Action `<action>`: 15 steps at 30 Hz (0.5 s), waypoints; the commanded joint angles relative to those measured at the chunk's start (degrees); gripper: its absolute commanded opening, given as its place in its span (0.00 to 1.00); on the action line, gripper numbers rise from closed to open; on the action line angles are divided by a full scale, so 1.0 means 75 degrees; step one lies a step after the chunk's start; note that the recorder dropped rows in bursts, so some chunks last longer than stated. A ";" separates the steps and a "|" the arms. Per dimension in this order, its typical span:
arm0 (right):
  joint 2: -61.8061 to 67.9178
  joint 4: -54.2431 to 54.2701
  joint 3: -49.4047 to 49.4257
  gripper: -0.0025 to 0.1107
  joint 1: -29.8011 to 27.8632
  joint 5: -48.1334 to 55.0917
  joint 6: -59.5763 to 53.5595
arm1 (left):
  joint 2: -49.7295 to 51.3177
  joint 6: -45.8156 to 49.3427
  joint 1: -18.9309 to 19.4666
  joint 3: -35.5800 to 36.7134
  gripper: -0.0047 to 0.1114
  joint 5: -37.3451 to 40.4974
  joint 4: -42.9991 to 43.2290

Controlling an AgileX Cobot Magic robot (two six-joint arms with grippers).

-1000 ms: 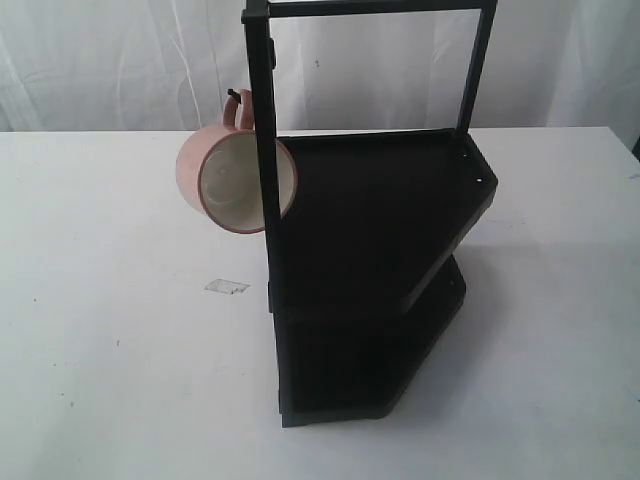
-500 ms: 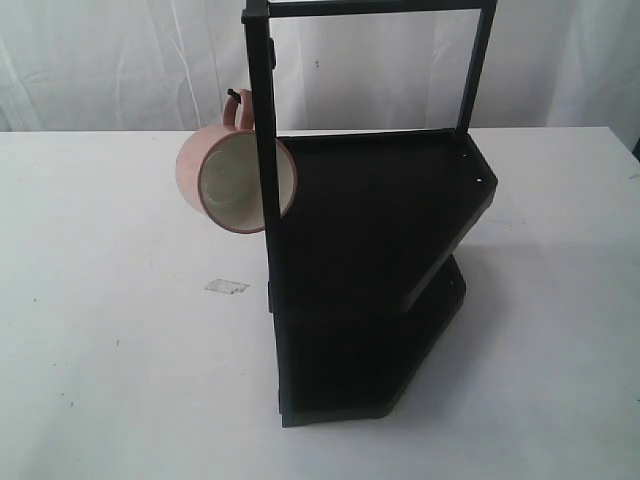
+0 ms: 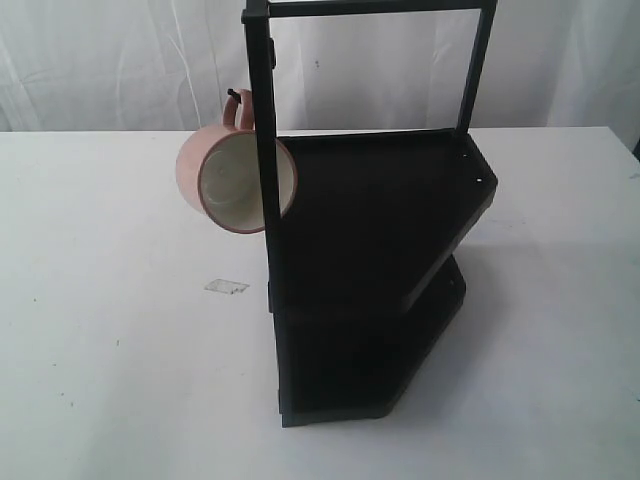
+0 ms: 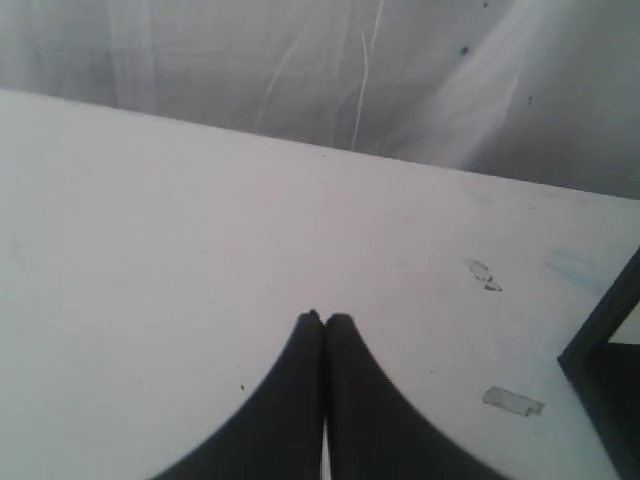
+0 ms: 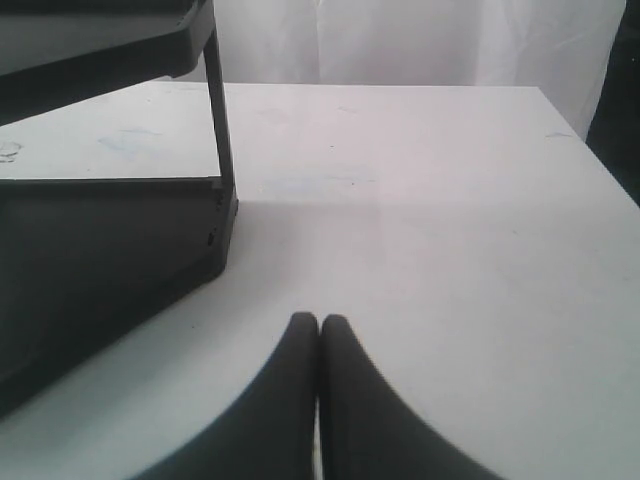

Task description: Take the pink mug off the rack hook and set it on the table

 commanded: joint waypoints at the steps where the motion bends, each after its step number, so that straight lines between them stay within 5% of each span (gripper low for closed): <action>1: -0.0043 -0.0055 0.0017 0.02 -0.0020 -0.0014 0.0033 | 0.1155 0.0013 -0.0506 -0.1496 0.04 0.1340 0.1368; 7: -0.0043 -0.0055 0.0017 0.02 -0.0020 -0.0014 0.0033 | 0.2748 0.0652 -0.1005 -0.2969 0.04 0.3296 0.1829; 15: -0.0043 -0.0055 0.0017 0.02 -0.0020 -0.0014 0.0033 | 0.3269 0.1549 -0.1022 -0.3032 0.04 0.3195 -0.1051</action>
